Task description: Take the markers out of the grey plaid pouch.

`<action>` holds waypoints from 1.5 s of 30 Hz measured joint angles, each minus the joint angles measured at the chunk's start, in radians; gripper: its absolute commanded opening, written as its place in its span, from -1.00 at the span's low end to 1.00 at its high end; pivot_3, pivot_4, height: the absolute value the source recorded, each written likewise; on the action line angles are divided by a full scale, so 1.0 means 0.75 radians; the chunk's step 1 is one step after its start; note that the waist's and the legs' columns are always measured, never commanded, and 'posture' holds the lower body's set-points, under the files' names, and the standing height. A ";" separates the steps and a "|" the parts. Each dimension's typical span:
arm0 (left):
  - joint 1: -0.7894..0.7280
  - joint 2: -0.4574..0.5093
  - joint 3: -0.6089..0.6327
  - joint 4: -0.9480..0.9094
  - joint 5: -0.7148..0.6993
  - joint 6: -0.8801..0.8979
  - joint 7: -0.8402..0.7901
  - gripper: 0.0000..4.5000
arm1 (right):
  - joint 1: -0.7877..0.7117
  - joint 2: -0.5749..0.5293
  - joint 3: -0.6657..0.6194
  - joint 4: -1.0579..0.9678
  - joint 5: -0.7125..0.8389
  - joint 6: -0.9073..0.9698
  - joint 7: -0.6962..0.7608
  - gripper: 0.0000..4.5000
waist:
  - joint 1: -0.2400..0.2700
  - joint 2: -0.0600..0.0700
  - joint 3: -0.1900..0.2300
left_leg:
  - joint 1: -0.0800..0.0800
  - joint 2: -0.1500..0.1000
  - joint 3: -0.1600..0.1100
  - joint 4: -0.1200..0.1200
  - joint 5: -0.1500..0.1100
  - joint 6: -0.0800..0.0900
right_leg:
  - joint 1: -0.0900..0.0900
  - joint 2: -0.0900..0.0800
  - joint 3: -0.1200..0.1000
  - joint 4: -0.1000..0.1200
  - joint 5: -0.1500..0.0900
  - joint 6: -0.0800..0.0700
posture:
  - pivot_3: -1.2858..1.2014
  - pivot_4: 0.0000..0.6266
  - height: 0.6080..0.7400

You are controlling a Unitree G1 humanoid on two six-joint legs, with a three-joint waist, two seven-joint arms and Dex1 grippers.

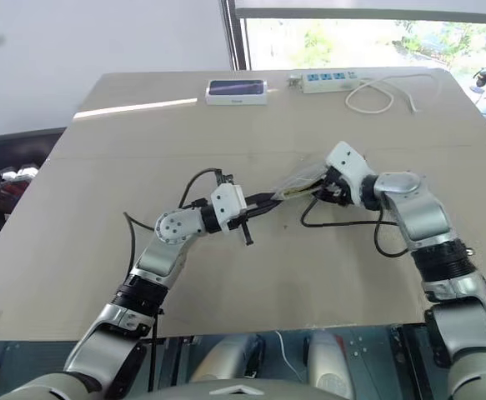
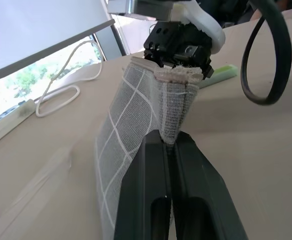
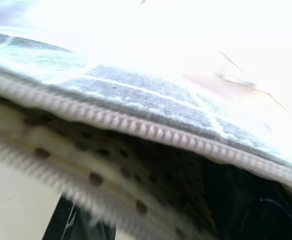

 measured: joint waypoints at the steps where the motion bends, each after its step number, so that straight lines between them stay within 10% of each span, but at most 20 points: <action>1: -0.001 0.004 0.005 0.005 0.000 0.000 0.000 -1.00 | 0.021 -0.064 -0.018 -0.060 0.048 0.047 0.061 0.06 | 0.000 0.000 0.000 | 0.000 0.000 0.000 0.000 0.000 0.000 | 0.000 0.000 0.000 0.000 0.000 0.000 | 0.03 -0.52 1.00; 16: -0.011 -0.034 0.008 0.038 0.000 0.000 -0.028 -1.00 | 0.073 0.003 -0.306 -0.134 0.417 0.438 -0.033 0.06 | -0.007 0.000 0.000 | 0.000 0.001 0.001 0.000 0.000 0.000 | 0.000 -0.001 0.004 0.001 0.000 0.000 | 0.03 -0.52 1.00; 21: -0.024 -0.044 0.008 0.047 0.000 0.000 -0.031 -1.00 | 0.072 0.007 -0.218 -0.110 0.374 0.399 -0.059 0.06 | -0.008 0.000 0.000 | 0.000 0.001 0.001 0.000 0.000 0.000 | 0.000 0.000 0.004 0.001 0.000 0.000 | 0.03 -0.52 1.00; 27: -0.027 -0.051 0.008 0.048 -0.003 0.004 -0.032 -1.00 | 0.035 -0.008 -0.035 -0.058 0.152 0.115 -0.063 0.98 | -0.013 0.000 0.000 | 0.001 0.001 0.002 0.000 0.000 0.000 | 0.000 0.000 0.002 0.002 0.000 0.000 | 0.03 -0.52 1.00; 45: -0.056 -0.122 0.050 0.054 -0.096 0.201 -0.036 -1.00 | -0.114 0.106 0.242 0.207 -0.239 -0.205 -0.034 0.99 | -0.013 0.000 0.000 | 0.002 0.001 0.001 0.000 0.000 0.000 | 0.000 0.001 0.002 0.002 0.000 0.000 | 0.03 -0.52 1.00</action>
